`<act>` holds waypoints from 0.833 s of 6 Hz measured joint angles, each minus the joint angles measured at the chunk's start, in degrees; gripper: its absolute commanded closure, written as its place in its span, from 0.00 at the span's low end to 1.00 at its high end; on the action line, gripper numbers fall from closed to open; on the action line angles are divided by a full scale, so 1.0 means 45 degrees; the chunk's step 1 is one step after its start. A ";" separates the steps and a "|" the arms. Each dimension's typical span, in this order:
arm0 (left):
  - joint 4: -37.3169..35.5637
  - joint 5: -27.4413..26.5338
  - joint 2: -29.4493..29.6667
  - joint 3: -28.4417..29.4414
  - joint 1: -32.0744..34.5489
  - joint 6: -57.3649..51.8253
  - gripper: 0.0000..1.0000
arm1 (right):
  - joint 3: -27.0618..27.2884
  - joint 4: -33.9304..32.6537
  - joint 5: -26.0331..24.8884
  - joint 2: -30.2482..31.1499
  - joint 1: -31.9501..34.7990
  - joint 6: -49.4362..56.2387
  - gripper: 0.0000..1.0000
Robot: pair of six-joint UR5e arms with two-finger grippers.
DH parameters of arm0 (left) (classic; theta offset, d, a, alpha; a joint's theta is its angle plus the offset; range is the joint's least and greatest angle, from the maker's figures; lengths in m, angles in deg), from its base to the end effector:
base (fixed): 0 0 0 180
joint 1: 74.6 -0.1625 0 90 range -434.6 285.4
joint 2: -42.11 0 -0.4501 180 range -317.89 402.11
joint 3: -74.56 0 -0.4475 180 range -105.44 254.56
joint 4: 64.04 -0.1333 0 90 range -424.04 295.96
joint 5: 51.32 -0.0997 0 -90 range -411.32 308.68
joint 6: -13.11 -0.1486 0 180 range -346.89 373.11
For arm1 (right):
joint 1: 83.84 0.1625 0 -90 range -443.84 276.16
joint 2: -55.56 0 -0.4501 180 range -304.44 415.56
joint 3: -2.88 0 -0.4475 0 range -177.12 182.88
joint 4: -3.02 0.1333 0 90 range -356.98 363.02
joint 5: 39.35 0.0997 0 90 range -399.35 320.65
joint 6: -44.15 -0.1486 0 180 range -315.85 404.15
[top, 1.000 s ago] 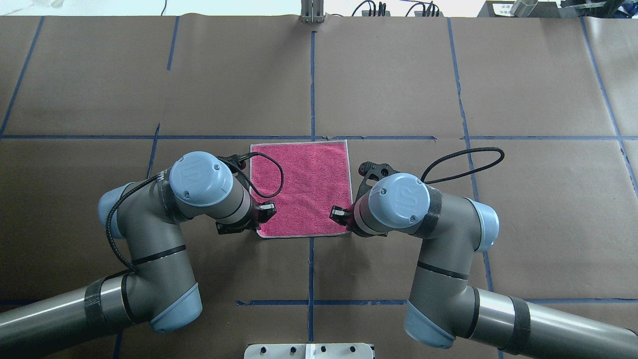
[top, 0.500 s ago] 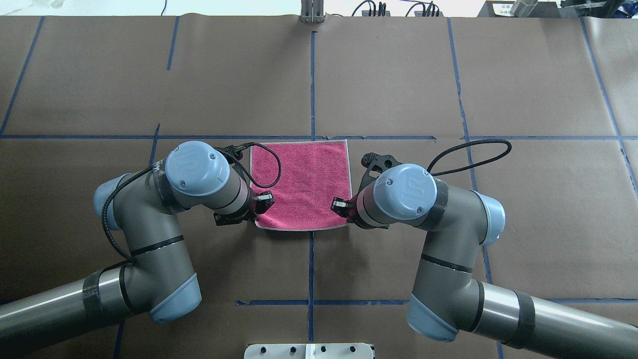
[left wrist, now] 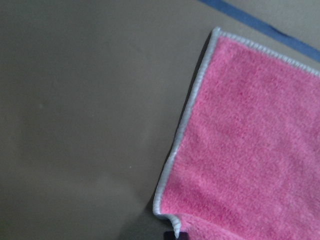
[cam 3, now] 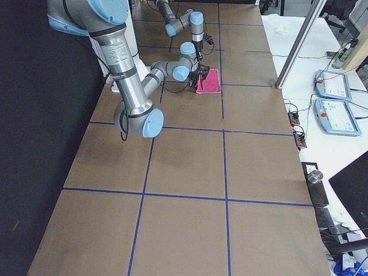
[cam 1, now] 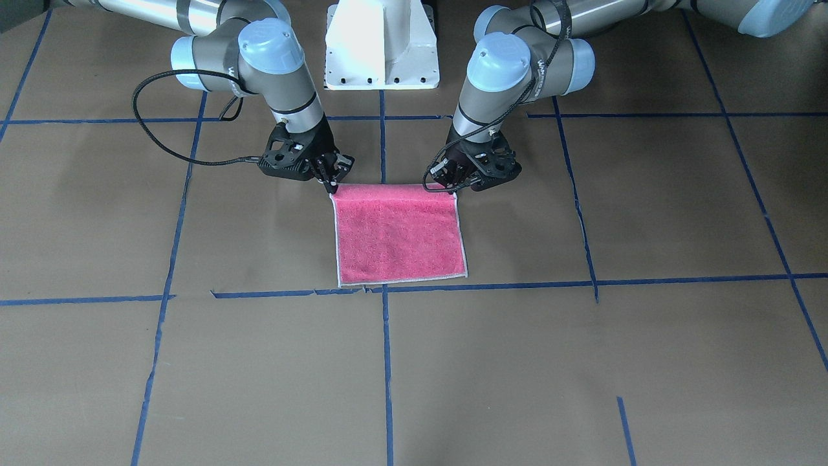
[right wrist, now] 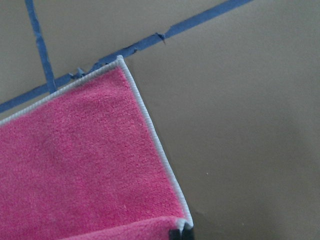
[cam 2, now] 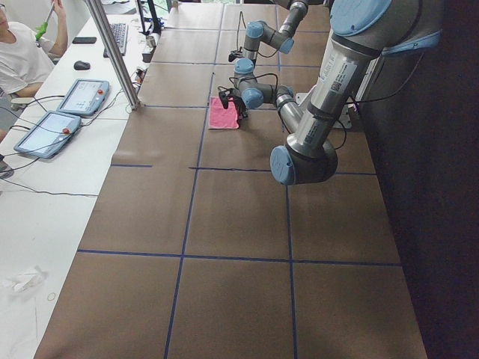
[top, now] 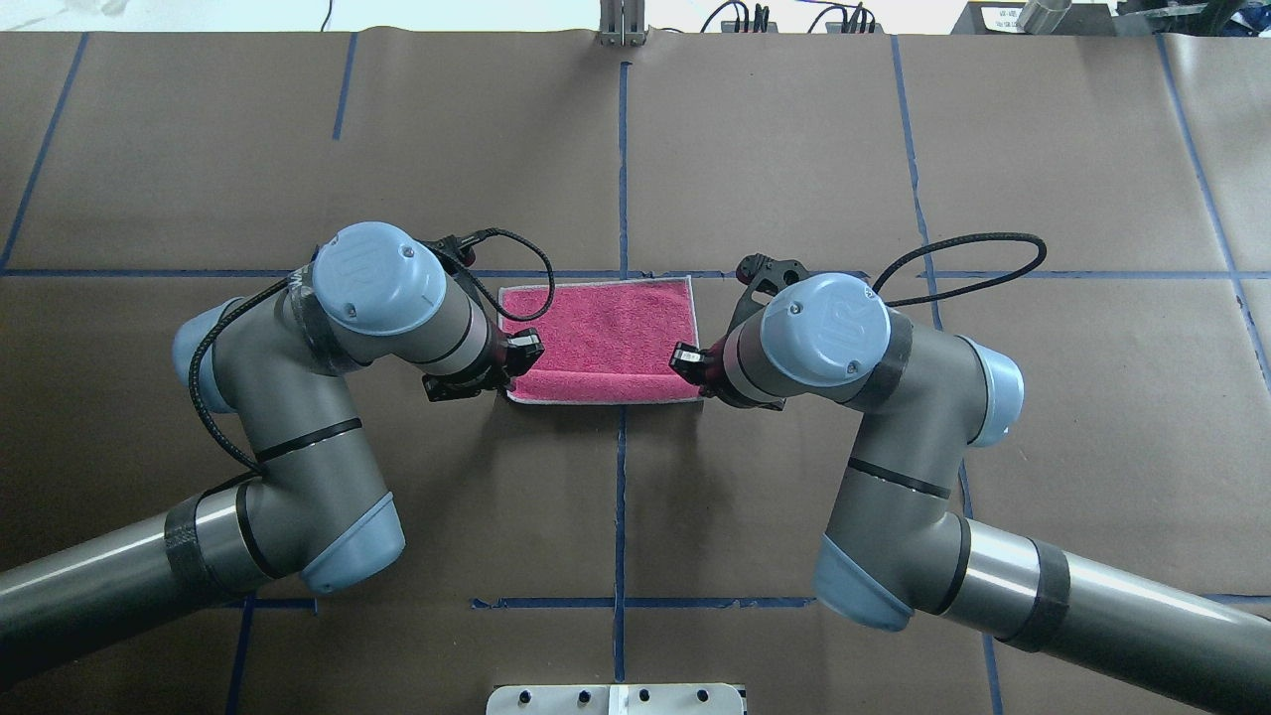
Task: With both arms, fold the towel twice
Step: 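Lift both towel edges and fold them toward the far side of the towel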
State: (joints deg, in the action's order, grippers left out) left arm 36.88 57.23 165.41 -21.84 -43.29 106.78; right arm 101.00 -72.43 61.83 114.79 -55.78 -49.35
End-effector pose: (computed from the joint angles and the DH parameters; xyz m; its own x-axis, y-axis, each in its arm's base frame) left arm 0.6077 -0.4703 0.2652 0.5229 -0.3891 -0.7585 0.3167 0.9147 -0.2509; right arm -0.6172 -0.4474 0.2750 0.5049 0.3370 0.7947 -0.3555 0.9201 -0.1643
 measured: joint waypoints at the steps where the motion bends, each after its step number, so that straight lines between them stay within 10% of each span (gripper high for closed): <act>1: 0.0016 0.0001 0.0159 0.0208 0.0200 -0.0024 0.96 | -0.0336 0.0005 0.0009 -0.0346 0.0289 0.0011 0.97; 5: 0.0199 0.0000 0.1065 0.1798 0.0867 -0.0186 0.95 | -0.2513 0.0024 0.0173 -0.2025 0.1199 0.0076 0.98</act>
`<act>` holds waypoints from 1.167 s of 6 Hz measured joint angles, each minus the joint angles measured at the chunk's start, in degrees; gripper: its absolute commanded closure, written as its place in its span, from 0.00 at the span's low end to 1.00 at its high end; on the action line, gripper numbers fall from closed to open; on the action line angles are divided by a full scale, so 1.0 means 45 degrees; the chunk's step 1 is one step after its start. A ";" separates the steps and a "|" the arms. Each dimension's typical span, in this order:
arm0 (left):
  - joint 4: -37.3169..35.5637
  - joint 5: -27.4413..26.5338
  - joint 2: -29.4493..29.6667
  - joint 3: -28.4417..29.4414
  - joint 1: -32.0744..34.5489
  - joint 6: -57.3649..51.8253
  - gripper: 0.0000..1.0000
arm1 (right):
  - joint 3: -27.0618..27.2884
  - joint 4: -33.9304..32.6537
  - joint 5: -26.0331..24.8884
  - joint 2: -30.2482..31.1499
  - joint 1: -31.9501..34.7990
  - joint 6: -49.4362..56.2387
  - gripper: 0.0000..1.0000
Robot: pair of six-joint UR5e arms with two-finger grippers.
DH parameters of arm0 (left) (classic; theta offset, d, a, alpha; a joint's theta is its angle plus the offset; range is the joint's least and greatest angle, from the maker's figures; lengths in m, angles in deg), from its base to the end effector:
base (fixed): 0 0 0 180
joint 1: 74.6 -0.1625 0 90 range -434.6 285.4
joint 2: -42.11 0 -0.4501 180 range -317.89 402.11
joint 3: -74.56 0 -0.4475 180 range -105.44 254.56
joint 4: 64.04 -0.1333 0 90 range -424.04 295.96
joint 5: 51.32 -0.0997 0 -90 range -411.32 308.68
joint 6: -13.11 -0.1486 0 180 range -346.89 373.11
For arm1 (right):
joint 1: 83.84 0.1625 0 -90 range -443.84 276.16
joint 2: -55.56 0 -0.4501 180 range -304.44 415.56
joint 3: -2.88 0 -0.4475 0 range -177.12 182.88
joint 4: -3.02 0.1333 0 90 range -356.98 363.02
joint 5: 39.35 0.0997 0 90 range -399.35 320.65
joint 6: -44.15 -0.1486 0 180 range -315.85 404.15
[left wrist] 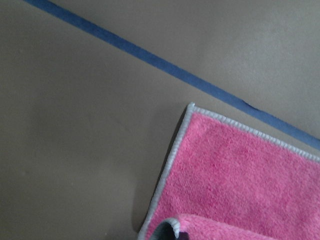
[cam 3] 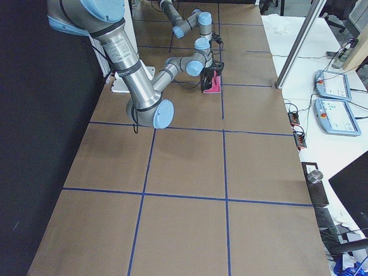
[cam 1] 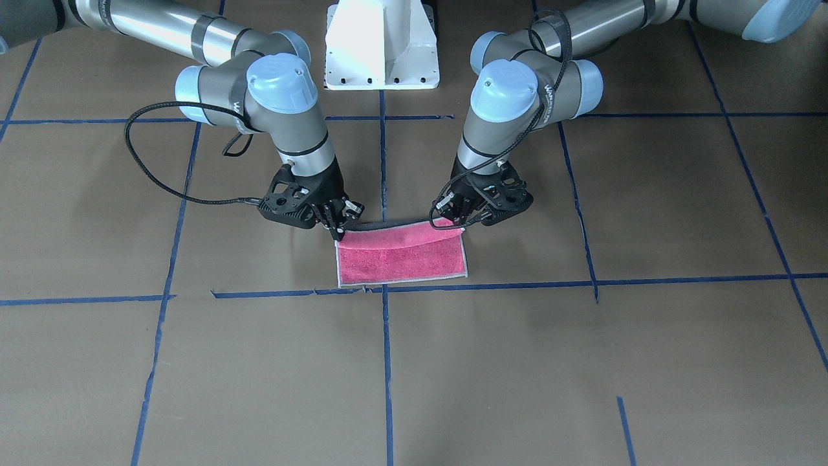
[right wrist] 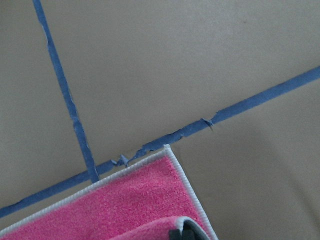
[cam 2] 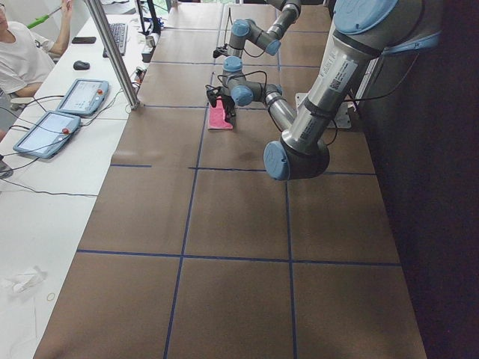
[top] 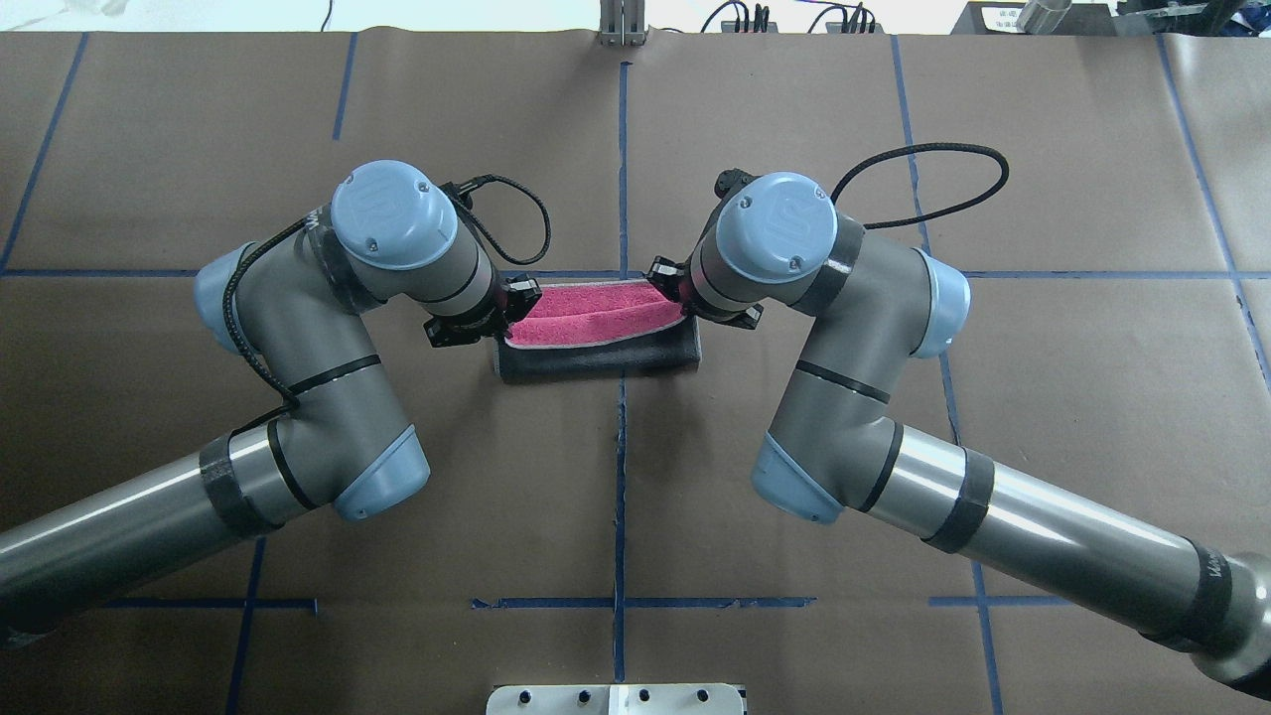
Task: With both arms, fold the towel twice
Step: 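Lift both towel edges and fold them toward the far side of the towel, then raise the right gripper away while the left gripper moves to the strip's end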
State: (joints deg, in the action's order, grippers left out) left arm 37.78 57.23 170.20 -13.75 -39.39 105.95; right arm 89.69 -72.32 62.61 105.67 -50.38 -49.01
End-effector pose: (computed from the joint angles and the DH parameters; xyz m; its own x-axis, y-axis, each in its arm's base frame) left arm 0.6117 -0.5369 0.2707 0.5262 -0.4288 -0.7343 0.3793 0.8912 -0.2486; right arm -0.6303 -0.5394 0.2533 0.4979 0.3937 0.7728 -0.4325 0.8851 -0.1723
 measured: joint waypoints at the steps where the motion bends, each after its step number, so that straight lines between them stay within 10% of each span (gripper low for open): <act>1: 0.0393 0.0000 0.0301 0.0715 0.0187 -0.0004 0.93 | -0.0576 0.0003 0.0217 -0.0397 0.0242 0.0026 0.98; 2: 0.0722 0.0000 0.0519 0.1321 0.0413 0.0006 0.01 | -0.1159 0.0010 0.0416 -0.0770 0.0486 0.0047 0.60; 3: 0.0869 0.0000 0.0870 0.1995 0.0654 0.0019 0.00 | -0.1863 0.0019 0.0503 -0.1221 0.0675 0.0038 0.01; 7: 0.1349 0.0357 0.1385 0.3000 0.1183 -0.0315 0.00 | -0.3924 0.1377 0.1507 -0.1804 0.1932 0.0326 0.00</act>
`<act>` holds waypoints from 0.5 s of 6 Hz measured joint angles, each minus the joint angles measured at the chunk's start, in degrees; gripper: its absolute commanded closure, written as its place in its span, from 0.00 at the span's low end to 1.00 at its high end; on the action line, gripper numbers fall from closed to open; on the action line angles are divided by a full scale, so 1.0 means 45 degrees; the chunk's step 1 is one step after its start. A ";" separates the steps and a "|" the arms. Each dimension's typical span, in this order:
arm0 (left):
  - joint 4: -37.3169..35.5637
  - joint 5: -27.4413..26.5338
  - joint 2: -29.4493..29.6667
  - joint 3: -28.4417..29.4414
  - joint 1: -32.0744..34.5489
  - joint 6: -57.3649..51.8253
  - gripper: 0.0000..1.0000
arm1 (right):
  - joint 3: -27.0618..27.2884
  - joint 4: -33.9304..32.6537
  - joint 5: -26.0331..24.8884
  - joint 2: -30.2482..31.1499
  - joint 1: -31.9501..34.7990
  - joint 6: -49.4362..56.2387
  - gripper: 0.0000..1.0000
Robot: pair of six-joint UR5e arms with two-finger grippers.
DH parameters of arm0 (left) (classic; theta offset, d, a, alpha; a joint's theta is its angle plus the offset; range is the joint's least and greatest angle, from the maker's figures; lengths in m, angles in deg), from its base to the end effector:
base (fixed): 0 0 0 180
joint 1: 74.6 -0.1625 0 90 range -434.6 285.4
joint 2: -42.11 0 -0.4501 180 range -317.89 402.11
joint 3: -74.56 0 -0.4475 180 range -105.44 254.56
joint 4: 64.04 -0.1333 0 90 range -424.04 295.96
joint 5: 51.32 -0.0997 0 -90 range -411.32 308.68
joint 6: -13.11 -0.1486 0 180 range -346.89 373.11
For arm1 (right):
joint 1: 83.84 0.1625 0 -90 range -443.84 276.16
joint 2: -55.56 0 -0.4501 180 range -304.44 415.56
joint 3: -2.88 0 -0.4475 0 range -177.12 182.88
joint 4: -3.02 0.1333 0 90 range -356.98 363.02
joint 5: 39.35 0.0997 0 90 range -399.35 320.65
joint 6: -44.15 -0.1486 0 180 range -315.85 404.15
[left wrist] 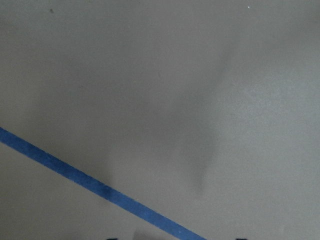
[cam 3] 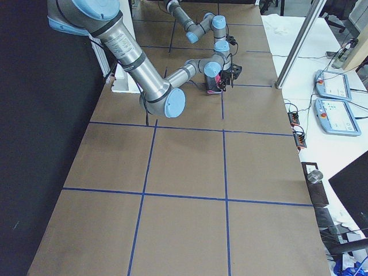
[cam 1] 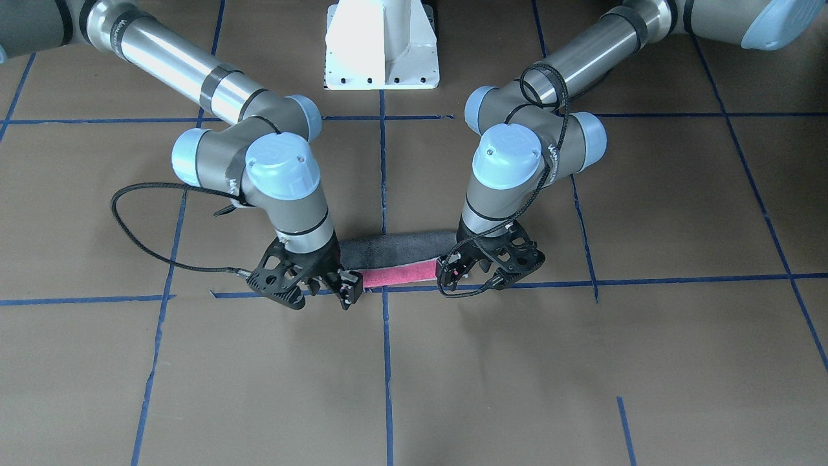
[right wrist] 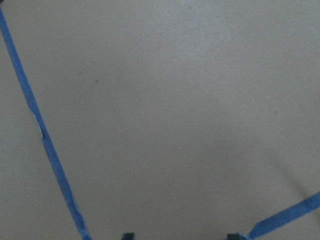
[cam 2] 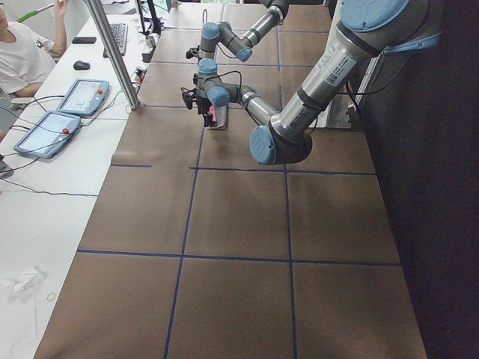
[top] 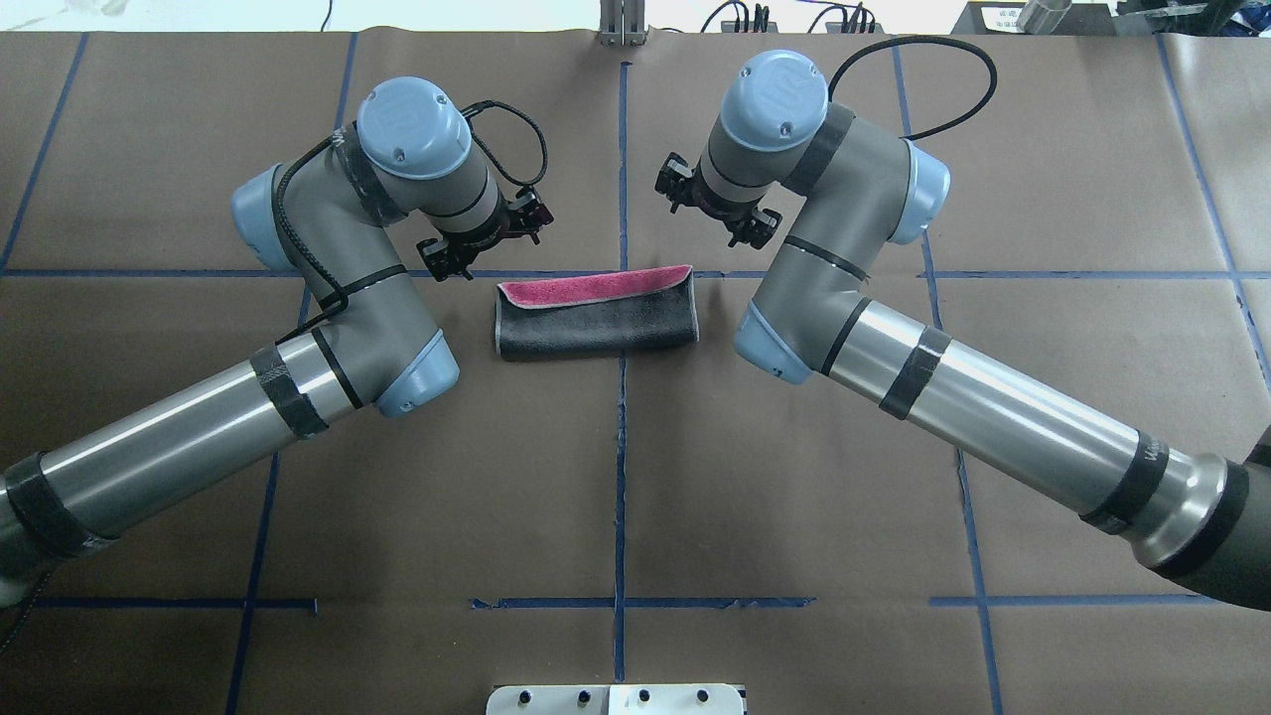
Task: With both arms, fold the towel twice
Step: 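Raise the right gripper away while the left gripper moves to the strip's end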
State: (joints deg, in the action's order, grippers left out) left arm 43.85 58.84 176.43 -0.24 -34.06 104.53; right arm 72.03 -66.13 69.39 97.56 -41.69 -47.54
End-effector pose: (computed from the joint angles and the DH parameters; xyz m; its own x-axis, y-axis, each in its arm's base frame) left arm 0.6119 -0.6314 0.2889 0.5077 -0.4648 -0.7254 0.4313 0.8660 -0.2531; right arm -0.6128 -0.6701 0.2795 0.4823 0.4743 0.7365 -0.4729 0.8487 -0.2368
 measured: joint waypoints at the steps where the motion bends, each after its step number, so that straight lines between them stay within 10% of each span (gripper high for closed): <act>1: 0.0218 0.0485 -0.0382 -0.0335 -0.0014 0.0030 0.00 | -0.0007 0.0002 0.0772 -0.0010 0.0468 0.0362 0.00; 3: 0.0161 0.0791 -0.1360 -0.1879 -0.0412 0.0988 0.23 | 0.0209 -0.0353 0.2331 0.0176 0.1497 0.1045 0.00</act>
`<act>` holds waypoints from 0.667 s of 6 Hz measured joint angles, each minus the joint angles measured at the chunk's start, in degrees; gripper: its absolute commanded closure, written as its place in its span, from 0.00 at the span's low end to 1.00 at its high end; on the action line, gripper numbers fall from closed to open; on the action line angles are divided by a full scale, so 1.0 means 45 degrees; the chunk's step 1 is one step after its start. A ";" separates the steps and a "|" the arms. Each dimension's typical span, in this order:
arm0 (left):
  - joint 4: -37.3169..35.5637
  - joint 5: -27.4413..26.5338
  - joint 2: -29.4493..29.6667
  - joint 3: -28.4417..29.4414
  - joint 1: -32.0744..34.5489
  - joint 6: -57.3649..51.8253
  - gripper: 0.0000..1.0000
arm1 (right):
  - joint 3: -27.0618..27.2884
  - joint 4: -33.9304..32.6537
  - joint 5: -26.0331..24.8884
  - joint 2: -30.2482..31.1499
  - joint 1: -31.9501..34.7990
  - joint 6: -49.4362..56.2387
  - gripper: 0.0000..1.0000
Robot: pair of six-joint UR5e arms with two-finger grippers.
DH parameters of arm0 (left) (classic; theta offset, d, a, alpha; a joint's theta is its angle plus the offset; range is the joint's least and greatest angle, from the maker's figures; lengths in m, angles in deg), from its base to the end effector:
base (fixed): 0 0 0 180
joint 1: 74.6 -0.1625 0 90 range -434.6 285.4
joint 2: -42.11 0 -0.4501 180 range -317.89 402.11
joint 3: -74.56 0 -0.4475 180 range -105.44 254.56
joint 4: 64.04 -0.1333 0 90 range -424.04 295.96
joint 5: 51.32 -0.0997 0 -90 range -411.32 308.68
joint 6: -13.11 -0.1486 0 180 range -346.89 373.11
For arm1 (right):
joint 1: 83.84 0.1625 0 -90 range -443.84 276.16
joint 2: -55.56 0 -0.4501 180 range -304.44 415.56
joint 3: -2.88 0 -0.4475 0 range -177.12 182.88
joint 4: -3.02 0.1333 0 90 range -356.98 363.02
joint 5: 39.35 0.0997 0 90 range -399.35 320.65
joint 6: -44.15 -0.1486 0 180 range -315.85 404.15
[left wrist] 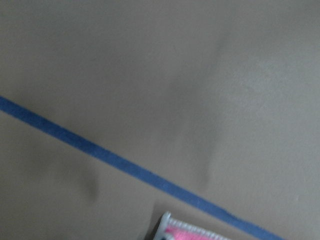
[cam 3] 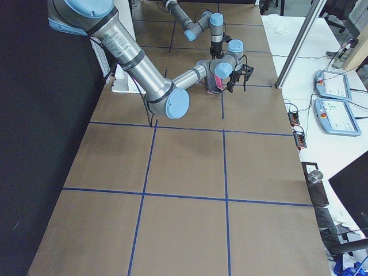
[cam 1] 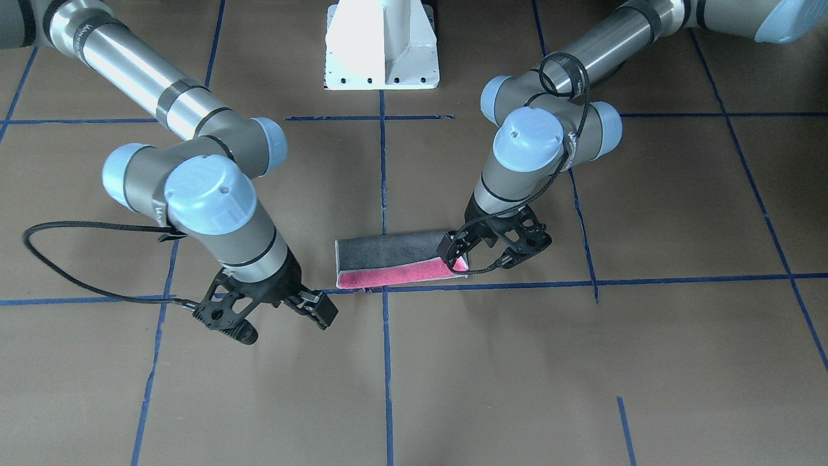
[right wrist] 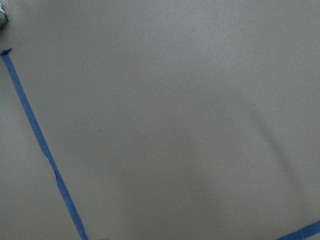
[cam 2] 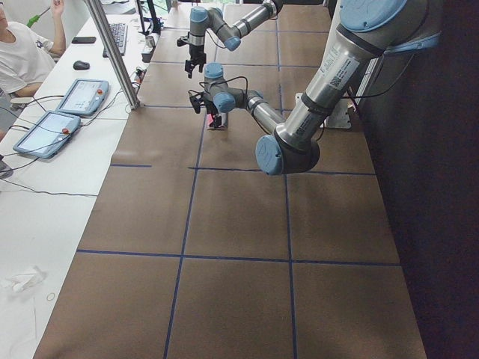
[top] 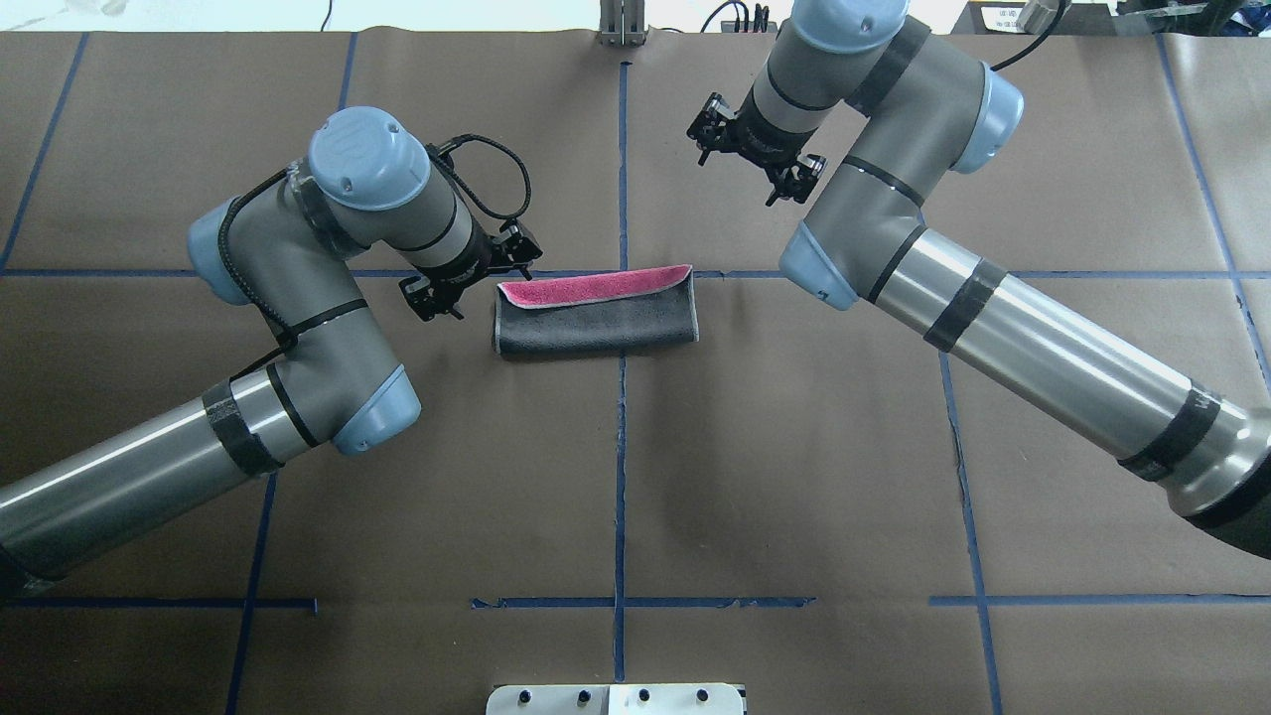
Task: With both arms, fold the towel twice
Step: 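Raise the right gripper away while the left gripper moves to the strip's end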
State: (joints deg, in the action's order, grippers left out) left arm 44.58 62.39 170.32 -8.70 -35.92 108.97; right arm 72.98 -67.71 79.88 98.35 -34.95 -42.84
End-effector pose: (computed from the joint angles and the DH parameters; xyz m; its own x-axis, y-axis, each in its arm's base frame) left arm 0.6007 -0.5751 0.2934 0.4644 -0.4915 -0.7367 0.3808 0.8618 -0.3350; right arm -0.5398 -0.7110 0.2797 0.4736 0.4730 0.7430 -0.4000 0.8671 -0.2970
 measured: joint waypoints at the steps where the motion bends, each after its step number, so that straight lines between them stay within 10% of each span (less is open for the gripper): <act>1: -0.0017 -0.0026 -0.0201 -0.0357 -0.0415 0.0851 0.33 | 0.0483 -0.0925 0.0458 0.0192 0.0380 0.1011 0.00; 4: 0.0032 -0.0765 -0.0228 -0.0221 -0.1230 0.1903 0.39 | 0.2250 -0.2859 0.1019 0.1172 0.1163 0.3227 0.00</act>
State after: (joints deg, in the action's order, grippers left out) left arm 44.72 58.95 169.29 -9.70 -41.45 117.54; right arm 83.10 -80.58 84.46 103.62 -29.72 -28.32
